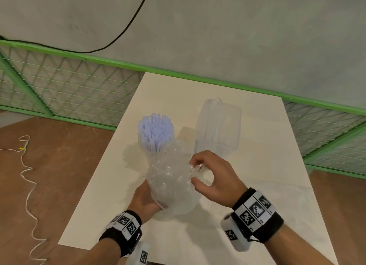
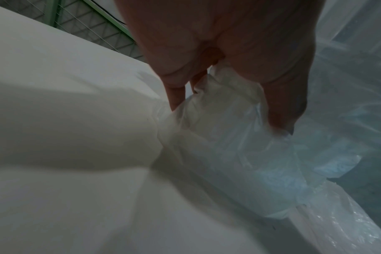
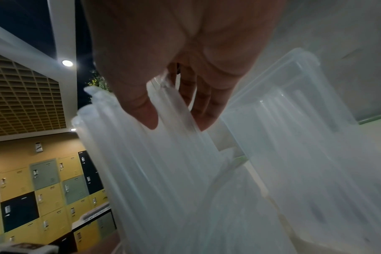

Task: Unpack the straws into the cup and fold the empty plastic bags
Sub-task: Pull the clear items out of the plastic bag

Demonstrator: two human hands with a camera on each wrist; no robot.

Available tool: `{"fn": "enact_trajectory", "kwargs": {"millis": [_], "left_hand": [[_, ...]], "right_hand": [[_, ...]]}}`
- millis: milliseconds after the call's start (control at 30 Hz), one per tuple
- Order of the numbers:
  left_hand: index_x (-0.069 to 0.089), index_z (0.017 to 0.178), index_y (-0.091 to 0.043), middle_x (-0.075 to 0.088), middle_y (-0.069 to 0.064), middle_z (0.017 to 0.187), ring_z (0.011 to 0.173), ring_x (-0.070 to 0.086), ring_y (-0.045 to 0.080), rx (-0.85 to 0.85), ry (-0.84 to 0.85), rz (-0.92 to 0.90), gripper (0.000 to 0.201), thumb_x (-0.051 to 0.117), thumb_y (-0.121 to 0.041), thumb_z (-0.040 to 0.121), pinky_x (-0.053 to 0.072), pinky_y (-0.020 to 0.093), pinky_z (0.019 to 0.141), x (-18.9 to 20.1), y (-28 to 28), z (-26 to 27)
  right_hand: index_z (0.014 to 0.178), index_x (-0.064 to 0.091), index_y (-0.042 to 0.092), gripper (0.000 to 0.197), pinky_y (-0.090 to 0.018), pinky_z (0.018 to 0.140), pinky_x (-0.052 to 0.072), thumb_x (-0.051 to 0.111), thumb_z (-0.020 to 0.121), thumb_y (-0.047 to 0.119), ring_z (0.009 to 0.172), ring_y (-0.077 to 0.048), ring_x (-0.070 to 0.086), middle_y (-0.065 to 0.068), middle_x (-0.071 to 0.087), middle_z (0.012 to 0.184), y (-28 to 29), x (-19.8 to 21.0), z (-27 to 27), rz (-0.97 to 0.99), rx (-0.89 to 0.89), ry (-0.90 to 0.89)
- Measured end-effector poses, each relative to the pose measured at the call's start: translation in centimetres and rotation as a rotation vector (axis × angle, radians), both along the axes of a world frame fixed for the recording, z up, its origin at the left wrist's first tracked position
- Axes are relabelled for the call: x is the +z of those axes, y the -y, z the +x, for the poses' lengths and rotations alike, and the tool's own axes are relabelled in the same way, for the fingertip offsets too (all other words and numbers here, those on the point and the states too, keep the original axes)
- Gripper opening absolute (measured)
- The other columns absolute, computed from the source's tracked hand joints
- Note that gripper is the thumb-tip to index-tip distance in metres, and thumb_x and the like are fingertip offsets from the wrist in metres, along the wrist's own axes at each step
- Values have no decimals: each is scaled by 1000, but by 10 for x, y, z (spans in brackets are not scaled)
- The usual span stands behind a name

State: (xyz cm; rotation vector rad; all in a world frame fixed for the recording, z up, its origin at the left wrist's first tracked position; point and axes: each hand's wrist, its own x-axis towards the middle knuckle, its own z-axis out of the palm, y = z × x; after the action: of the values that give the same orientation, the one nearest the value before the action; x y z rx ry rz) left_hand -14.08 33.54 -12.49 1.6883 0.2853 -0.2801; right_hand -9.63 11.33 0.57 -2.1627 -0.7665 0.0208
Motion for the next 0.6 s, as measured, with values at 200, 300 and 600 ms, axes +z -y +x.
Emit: {"fn": "enact_trajectory", "kwargs": {"millis": [200,300,600], "left_hand": [[63,114,-14,71,-8,100,88,65,-12,-8,24,59,77,93,-5,45,49,7,71,9,1,-4],[61,115,-11,66,-10,100,83,61,-19,-4,33,77,74,89,12,50,46,2,67,13,3,-3],[60,118,-7,66,-8,102,86,64,-12,-37,49,84,76,90,11,51,50,7,69,14,2,-4]], "right_hand": [[98,45,33,32,-13,78,40,69,82,19,91,-9,55,10,59,100,-5,-8,-6,27,-71,-20],[97,44,35,26,-14,80,41,66,86,28,90,-8,55,13,57,93,-4,-11,-7,39,-111,-5],[105,57,16,17,-9,82,37,60,92,5,91,-2,51,3,55,99,-10,-19,-7,64,-177,89]]}}
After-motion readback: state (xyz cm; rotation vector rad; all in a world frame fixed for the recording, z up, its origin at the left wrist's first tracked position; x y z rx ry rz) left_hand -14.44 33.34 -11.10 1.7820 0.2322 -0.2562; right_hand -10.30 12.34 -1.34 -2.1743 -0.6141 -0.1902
